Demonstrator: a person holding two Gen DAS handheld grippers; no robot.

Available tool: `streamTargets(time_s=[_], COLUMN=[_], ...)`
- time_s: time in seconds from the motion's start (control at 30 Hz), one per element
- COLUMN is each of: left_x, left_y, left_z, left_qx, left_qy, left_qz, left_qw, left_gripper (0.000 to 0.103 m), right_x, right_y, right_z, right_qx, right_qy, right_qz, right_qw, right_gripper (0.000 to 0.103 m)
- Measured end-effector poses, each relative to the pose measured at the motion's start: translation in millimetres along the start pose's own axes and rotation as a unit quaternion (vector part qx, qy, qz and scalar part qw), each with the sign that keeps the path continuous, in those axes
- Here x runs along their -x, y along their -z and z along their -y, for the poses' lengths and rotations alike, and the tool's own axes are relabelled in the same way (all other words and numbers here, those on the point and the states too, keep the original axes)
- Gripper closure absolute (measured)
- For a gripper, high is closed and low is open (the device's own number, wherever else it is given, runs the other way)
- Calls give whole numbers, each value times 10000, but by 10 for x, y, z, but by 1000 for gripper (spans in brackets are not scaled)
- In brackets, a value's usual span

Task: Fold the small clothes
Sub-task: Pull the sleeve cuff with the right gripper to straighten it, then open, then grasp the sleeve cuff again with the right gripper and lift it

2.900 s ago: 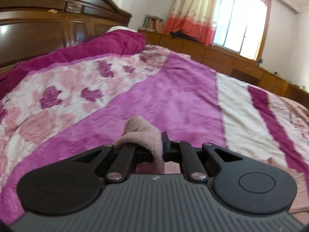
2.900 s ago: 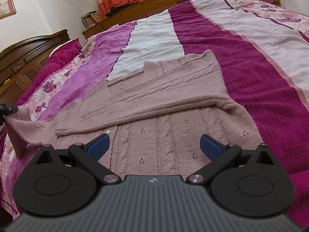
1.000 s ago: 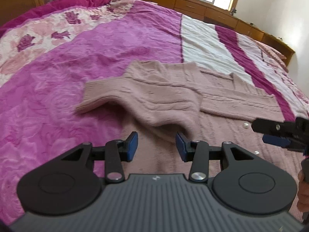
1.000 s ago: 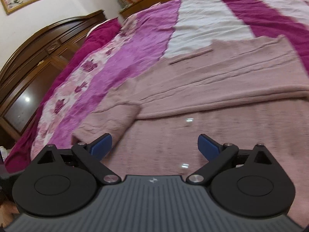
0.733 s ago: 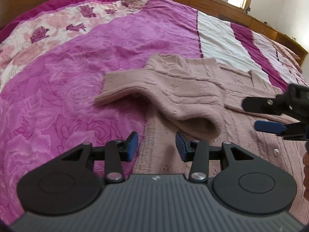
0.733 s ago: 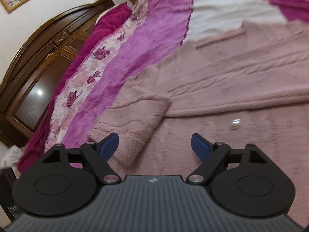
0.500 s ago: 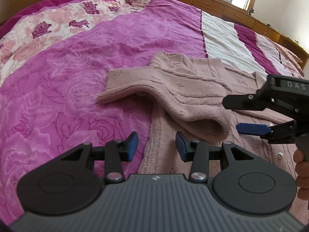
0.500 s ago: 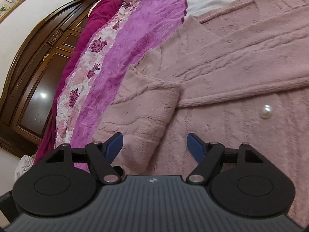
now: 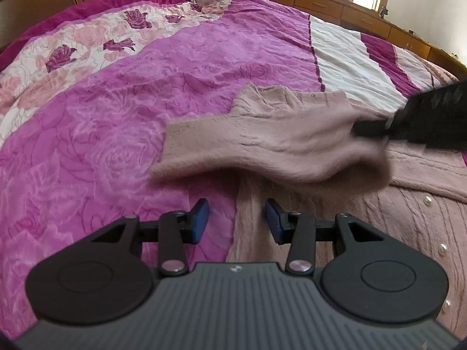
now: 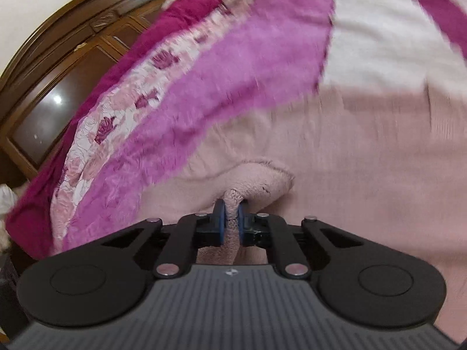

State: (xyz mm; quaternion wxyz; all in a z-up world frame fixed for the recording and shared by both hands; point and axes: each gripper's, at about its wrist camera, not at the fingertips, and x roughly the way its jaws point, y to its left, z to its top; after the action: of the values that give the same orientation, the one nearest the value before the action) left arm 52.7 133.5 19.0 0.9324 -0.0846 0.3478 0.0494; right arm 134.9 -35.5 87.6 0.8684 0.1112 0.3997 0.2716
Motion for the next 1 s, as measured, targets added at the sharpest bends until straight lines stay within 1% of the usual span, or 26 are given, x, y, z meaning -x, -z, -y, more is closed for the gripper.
streamTargets(time_s=[0.07,0.17,0.27,0.33,0.43,0.53,0.6,0.63,0.67,0.7,0.77,0.87,1.0], left_x=[-24,-47,-65,-73,-85,-86,-86,-88,-85,-81,-60,-5,85], left_y=[-22,-10,17,21,16,16,16,15,14,11,2,-18,-44], left_z=[5,22,51,68,72,65,62,62,62,67,74,64,32], left_qx=[14,-9,-121,-158,-165,-147,-145,-148,-160,-182,-220,-195,-105], left_qy=[-33,-90,-155,-185,-204,-196,-194,-197,-201,-211,-220,-135,-51], left_qz=[3,1,4,-4,-20,-17,-17,-16,-17,-23,-45,-104,-212], left_qw=[10000,10000,9998,9997,9997,9997,9997,9997,9997,9996,9995,9997,9997], left_gripper=[58,58,58,57,57,57,56,56,56,56,56,56,56], right_x=[136,333,412,372,179,-34,-140,-167,-166,-147,-98,22,233], right_y=[-163,-325,-382,-365,-240,-83,7,43,75,83,94,110,148], right_z=[-84,-130,-35,110,372,583,712,744,753,761,740,668,448], right_qx=[427,929,1070,937,683,483,285,216,177,165,182,246,436], right_qy=[156,386,678,822,980,1262,1300,1277,1248,1239,1327,1288,1087], right_qz=[325,778,944,853,499,209,66,57,88,115,185,347,566], right_qw=[9984,9919,9874,9885,9916,9906,9911,9916,9920,9921,9908,9908,9915], right_gripper=[94,94,94,94,94,93,93,89,81,76,59,49,43])
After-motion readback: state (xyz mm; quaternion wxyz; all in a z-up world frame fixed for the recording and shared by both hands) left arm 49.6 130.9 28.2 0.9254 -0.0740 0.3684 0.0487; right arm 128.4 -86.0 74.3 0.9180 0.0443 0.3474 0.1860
